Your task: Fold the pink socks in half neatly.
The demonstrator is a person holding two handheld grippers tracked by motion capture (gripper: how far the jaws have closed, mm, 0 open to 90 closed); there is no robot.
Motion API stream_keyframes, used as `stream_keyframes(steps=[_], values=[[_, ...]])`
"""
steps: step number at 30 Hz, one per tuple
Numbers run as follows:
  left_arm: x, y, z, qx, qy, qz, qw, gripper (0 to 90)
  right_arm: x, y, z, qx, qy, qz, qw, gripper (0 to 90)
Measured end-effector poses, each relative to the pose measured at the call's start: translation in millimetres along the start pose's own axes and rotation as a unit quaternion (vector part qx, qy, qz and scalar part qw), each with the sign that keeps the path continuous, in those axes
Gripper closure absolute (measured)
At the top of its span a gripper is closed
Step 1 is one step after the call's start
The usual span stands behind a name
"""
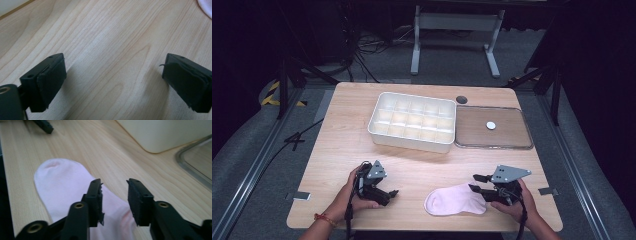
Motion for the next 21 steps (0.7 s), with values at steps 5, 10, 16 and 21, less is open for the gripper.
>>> stream_keyframes(steps=[5,10,16,21], values=[[0.7,5.6,-6.1,-0.001,0.004,0.003,1.0000,19.6,16.7,-18.0,0.0,-0.019,-0.016,-0.028,0.9993,76.2],[1.7,17.0,-20.0,-0.001,0.022,0.020,0.9996,24.9,28.2,-30.7,7.3,-0.032,-0.033,-0.047,0.9978,82.8],[10.6,44.6,-45.4,0.004,0.048,0.059,0.9971,27.5,37.1,-37.5,14.5,-0.042,-0.048,-0.055,0.9965,85.9],[20.0,64.6,-59.2,0.012,0.045,0.078,0.9959,28.0,43.3,-44.0,19.0,-0.046,-0.053,-0.057,0.9959,88.5]])
Point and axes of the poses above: each handheld gripper's, and its own axes: x roughly forward along the jaws, z roughly out of its underside, y roughly to its right, the point moved 5 cm from there along x, roughly forward along the jaws, and after that the axes turned 5 degrees about x, right-handed, at the moved point
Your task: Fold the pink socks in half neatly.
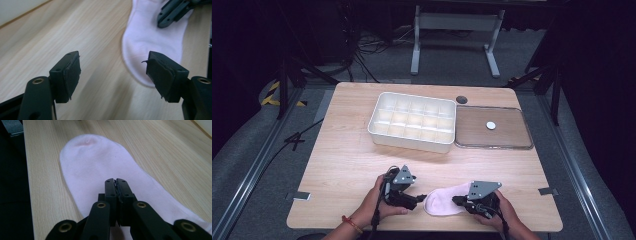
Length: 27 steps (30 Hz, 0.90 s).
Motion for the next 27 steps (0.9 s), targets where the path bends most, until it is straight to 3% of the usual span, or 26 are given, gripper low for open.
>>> stream_keyframes(steps=[3,6,9,15,16,21,27], values=[[8.3,8.3,-8.0,0.006,-0.002,0.004,1.0000,28.7,0.6,-0.9,-0.4,-0.004,0.000,0.001,1.0000,88.5],[16.2,11.6,-11.5,0.005,-0.009,0.007,0.9999,29.3,1.9,0.4,0.2,0.008,0.009,-0.003,0.9999,88.6],[23.4,12.9,-11.5,0.020,-0.023,0.005,0.9995,29.6,3.1,-0.9,-0.8,0.002,0.009,0.006,0.9999,88.7],[30.8,9.1,-6.8,0.033,-0.042,-0.010,0.9985,29.5,7.6,-2.2,-4.2,-0.004,0.014,0.030,0.9994,88.8],[31.1,8.8,-6.7,0.027,-0.040,-0.009,0.9988,29.7,8.3,-2.3,-4.7,-0.005,0.016,0.031,0.9994,88.8],[29.0,3.3,-6.0,0.036,-0.050,-0.013,0.9980,30.6,11.2,-1.4,-7.3,0.001,0.015,0.032,0.9994,89.0],[23.9,-6.6,-4.6,0.023,-0.058,-0.023,0.9978,36.5,15.8,-2.6,-12.0,0.003,0.014,0.034,0.9993,89.1]])
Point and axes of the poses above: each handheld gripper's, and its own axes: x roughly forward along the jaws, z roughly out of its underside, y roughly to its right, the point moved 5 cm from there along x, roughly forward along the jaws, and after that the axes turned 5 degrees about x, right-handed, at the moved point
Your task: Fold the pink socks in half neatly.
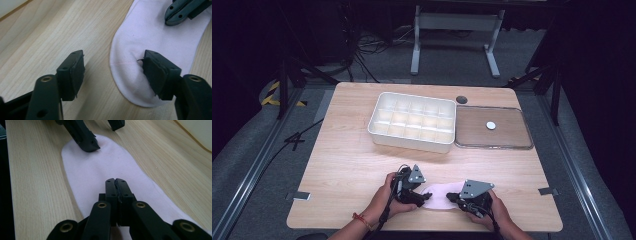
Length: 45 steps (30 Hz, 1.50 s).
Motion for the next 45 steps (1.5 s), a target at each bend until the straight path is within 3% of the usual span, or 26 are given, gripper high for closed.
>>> stream_keyframes(steps=[6,10,14,15,21,29,32,45], values=[[-1.3,-2.6,-1.8,-0.006,-0.001,0.006,1.0000,51.8,4.8,0.3,-3.9,-0.012,0.000,0.008,0.9999,89.5],[-1.7,-1.6,-2.8,-0.001,-0.002,0.028,0.9996,70.3,6.6,1.8,-6.0,-0.010,-0.001,0.000,0.9999,89.6],[-1.4,-2.1,-2.5,-0.012,0.005,0.038,0.9992,78.8,8.4,2.4,-8.3,-0.010,-0.006,-0.001,0.9999,89.6],[-1.1,-1.6,-2.7,-0.025,0.009,0.038,0.9989,80.3,9.2,2.8,-9.7,-0.011,-0.009,-0.005,0.9999,89.6],[-2.5,-2.1,-3.5,-0.018,0.012,0.033,0.9992,81.5,10.9,4.1,-11.7,-0.008,-0.011,-0.011,0.9998,89.6],[-11.0,3.9,-13.2,-0.006,0.050,0.032,0.9982,81.6,15.9,7.1,-17.2,-0.010,-0.017,-0.011,0.9997,89.6],[-11.9,4.0,-17.6,-0.012,0.063,0.039,0.9971,81.6,17.8,8.5,-18.9,-0.011,-0.017,-0.013,0.9997,89.6],[-10.4,2.2,-30.3,-0.003,0.074,0.033,0.9967,81.2,25.7,8.9,-27.5,-0.019,-0.026,-0.014,0.9994,89.5]])
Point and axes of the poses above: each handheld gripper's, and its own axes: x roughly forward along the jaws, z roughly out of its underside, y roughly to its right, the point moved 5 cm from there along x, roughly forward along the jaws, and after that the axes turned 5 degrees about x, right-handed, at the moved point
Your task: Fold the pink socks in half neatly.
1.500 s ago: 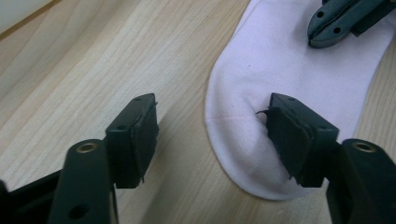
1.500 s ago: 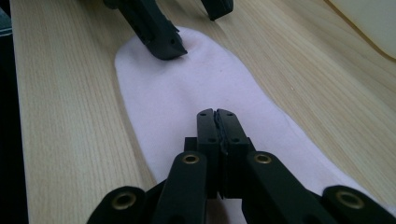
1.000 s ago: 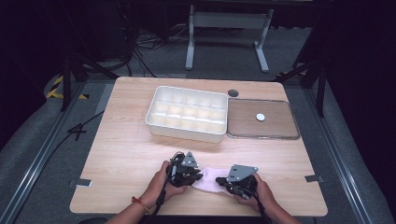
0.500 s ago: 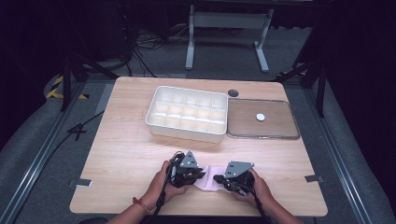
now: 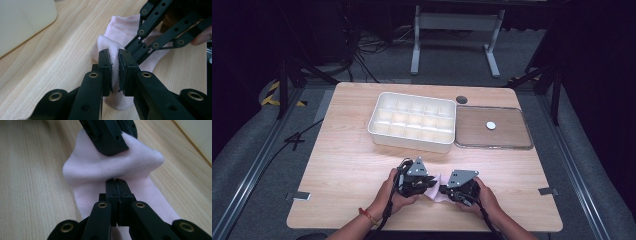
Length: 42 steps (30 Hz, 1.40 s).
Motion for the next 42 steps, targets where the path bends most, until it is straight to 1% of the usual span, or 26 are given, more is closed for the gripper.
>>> stream_keyframes(steps=[2,3,5,7,10,12,13,14,15,16,17,18,19,20,21,24,25,27,28,29,31,34,36,37,39,42], values=[[0.2,0.0,0.2,0.001,-0.001,0.000,1.0000,81.2,1.1,0.9,-0.9,-0.003,0.000,0.002,1.0000,89.4],[0.1,0.0,0.7,-0.001,-0.004,-0.002,1.0000,81.3,1.5,0.6,-1.5,0.001,0.001,-0.002,1.0000,89.3],[-1.4,-2.2,2.1,-0.001,-0.007,-0.004,1.0000,81.3,1.3,1.9,-2.1,0.000,0.001,-0.002,1.0000,88.7],[-2.2,-3.4,2.7,-0.004,-0.005,-0.005,1.0000,81.3,-3.1,4.0,-0.9,0.002,0.004,-0.003,1.0000,87.1],[-2.4,-2.8,3.8,-0.006,-0.007,-0.007,0.9999,81.3,-17.5,12.2,-0.8,0.015,0.023,0.002,0.9996,87.3],[-1.8,-2.2,4.3,-0.003,-0.009,-0.010,0.9999,81.2,-26.7,17.4,0.9,0.018,0.028,0.012,0.9994,86.6],[-1.9,-2.4,4.6,0.001,-0.012,-0.010,0.9999,81.2,-33.0,20.6,3.7,0.022,0.028,0.020,0.9992,85.5],[-1.2,-1.4,4.8,-0.001,-0.012,-0.011,0.9999,81.2,-36.5,22.2,5.5,0.025,0.029,0.025,0.9990,84.7],[-1.1,-1.5,4.9,0.005,-0.014,-0.013,0.9998,81.1,-40.9,24.5,8.3,0.026,0.030,0.031,0.9987,83.7],[-0.7,-0.9,4.6,0.005,-0.014,-0.012,0.9998,81.1,-44.7,26.3,11.2,0.027,0.030,0.036,0.9985,82.3],[-0.7,-1.2,4.3,0.009,-0.016,-0.013,0.9997,81.0,-48.7,28.4,15.1,0.032,0.027,0.042,0.9982,81.0],[-0.1,-0.7,3.8,0.005,-0.014,-0.014,0.9998,80.9,-51.3,30.8,18.8,0.036,0.025,0.048,0.9979,79.4],[0.0,-0.9,3.7,0.007,-0.015,-0.014,0.9998,80.9,-53.3,33.6,22.0,0.039,0.023,0.052,0.9976,76.9],[0.0,-1.3,3.8,0.011,-0.017,-0.014,0.9997,80.9,-54.1,35.3,23.7,0.043,0.021,0.054,0.9974,74.6],[0.4,-0.9,3.6,0.009,-0.015,-0.015,0.9997,80.7,-54.6,38.3,25.6,0.047,0.019,0.060,0.9969,74.0],[-0.3,-1.2,2.9,0.014,-0.017,-0.015,0.9996,80.7,-52.9,45.0,30.2,0.066,0.016,0.054,0.9962,71.0],[-0.1,-1.0,2.0,0.009,-0.014,-0.016,0.9997,80.7,-51.1,45.5,31.4,0.068,0.010,0.052,0.9962,71.0],[0.2,-1.6,1.2,0.011,-0.013,-0.016,0.9997,80.3,-45.7,47.2,34.9,0.059,-0.008,0.057,0.9966,70.3],[0.3,-2.1,1.3,0.018,-0.016,-0.016,0.9996,80.3,-44.3,48.0,35.9,0.062,-0.010,0.055,0.9965,70.2],[0.7,-2.1,1.3,0.018,-0.017,-0.017,0.9995,80.2,-43.8,49.1,36.3,0.070,-0.008,0.050,0.9963,69.9],[1.3,-1.7,1.2,0.018,-0.018,-0.016,0.9996,80.2,-43.0,49.8,37.2,0.074,-0.005,0.046,0.9962,70.3],[1.9,-3.3,-0.9,0.020,-0.019,-0.015,0.9995,80.3,-42.1,49.0,37.4,0.073,-0.004,0.043,0.9964,70.6],[4.0,-4.0,-4.1,0.011,-0.011,-0.015,0.9998,80.3,-41.7,49.5,37.1,0.072,-0.004,0.043,0.9965,70.7],[4.7,-4.6,-5.7,0.017,-0.014,-0.015,0.9996,80.3,-41.6,50.0,37.1,0.072,-0.004,0.042,0.9965,70.8],[6.3,-4.3,-7.4,0.022,-0.016,-0.017,0.9995,80.7,-41.1,50.4,36.9,0.075,-0.001,0.040,0.9964,70.8],[8.5,-5.2,-9.4,0.022,-0.016,-0.019,0.9995,80.8,-40.6,50.3,36.4,0.072,-0.001,0.040,0.9966,71.0]])
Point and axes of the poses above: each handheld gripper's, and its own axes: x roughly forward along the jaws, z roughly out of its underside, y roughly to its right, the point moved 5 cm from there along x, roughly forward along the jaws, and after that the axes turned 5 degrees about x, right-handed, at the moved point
